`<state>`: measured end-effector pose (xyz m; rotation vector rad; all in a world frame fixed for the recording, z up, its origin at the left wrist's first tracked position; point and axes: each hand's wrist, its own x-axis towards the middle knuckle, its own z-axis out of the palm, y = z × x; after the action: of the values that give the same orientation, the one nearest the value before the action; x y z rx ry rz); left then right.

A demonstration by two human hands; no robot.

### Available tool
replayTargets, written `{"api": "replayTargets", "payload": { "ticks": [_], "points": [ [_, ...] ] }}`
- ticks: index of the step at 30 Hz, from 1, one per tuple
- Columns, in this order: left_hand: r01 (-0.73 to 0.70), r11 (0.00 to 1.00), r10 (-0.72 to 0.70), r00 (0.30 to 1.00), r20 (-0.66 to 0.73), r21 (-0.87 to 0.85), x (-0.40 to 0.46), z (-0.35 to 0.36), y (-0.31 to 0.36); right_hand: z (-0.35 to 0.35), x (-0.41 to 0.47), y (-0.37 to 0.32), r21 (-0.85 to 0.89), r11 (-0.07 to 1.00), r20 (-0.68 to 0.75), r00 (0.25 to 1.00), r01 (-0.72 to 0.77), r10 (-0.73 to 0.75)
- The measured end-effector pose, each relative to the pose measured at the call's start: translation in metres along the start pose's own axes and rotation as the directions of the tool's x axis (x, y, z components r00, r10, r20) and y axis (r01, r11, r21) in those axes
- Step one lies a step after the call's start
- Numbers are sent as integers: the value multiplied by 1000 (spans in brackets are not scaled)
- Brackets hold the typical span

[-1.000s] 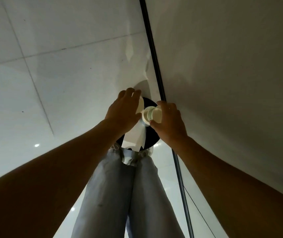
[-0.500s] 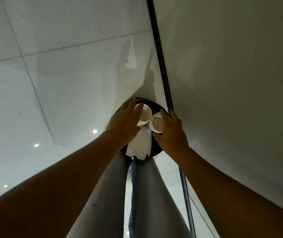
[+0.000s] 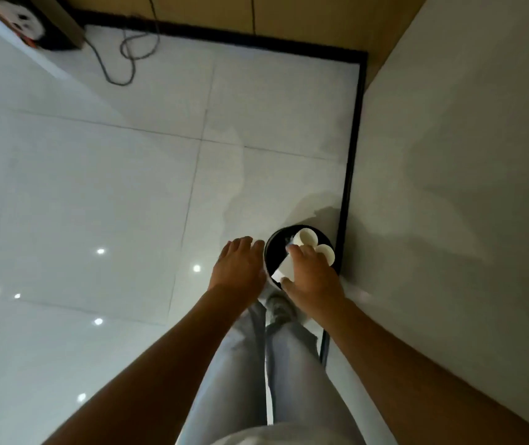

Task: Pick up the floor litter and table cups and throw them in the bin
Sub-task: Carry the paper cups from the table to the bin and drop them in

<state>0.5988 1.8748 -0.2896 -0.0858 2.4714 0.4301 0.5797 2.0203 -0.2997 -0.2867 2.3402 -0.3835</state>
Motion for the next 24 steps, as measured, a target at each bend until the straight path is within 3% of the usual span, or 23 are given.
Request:
{"api": "replayTargets", "payload": {
  "ticks": [5, 10, 17, 24],
  "points": [
    [191, 976, -202, 974, -105, -109, -110, -31, -14, -27, -70, -71, -188, 960, 103, 976, 208, -191],
    [391, 889, -435, 884, -169, -240, -220, -39, -47, -23, -127, -153, -361, 834, 225, 907, 416, -355],
    [584, 664, -725, 656, -211, -468, -375, -14, -117, 35, -200, -284, -472, 570, 366, 737, 673, -568],
    [665, 381, -903, 416, -105, -642, -543, 64, -193, 161, -300, -407, -466, 309, 549, 545, 829, -634]
  ]
}}
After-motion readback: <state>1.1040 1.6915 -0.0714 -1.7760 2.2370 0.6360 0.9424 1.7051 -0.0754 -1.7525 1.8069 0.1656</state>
